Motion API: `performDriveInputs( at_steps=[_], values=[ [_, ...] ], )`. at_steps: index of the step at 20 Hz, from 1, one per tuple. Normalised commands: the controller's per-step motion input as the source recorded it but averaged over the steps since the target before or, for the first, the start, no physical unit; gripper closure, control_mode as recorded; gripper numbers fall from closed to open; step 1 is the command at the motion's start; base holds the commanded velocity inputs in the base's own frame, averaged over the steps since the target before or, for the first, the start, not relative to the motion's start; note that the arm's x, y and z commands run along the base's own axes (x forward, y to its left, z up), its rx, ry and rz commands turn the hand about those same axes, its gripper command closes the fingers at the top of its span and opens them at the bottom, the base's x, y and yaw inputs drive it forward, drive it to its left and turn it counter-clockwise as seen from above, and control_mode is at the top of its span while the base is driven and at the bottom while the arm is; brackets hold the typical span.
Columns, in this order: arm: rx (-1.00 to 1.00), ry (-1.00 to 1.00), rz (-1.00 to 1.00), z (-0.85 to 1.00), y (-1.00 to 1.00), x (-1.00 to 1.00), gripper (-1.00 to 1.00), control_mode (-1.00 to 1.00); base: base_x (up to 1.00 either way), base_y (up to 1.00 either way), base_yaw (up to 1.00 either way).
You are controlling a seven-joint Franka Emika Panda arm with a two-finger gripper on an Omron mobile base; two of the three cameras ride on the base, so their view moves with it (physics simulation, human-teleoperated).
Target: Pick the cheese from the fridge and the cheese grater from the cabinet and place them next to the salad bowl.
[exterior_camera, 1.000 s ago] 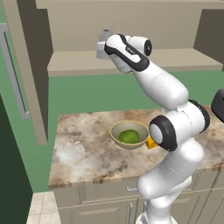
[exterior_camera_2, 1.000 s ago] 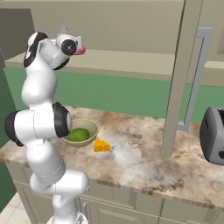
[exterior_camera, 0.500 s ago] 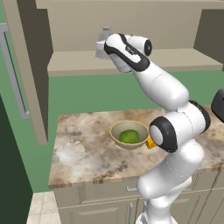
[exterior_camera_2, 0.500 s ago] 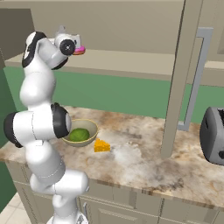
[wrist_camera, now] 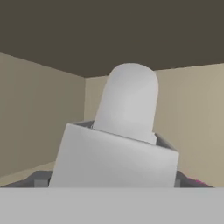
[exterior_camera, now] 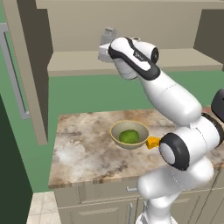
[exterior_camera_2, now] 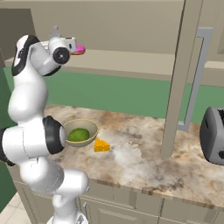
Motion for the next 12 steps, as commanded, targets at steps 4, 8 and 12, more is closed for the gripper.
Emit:
performDriveInputs(
  at_steps=[4,8,12],
  values=[
    [0.01,0.09,-0.1,0.36,-0.1,-1.0,1.0,-1.0,0.0,0.0,0.0],
    [-0.03,0.1,-0.24,0.07,0.01,-1.0,1.0,-1.0,0.0,0.0,0.0],
    [-0.03,0.08,-0.28,0.0,0.0,-1.0,1.0,-1.0,0.0,0.0,0.0]
  ],
)
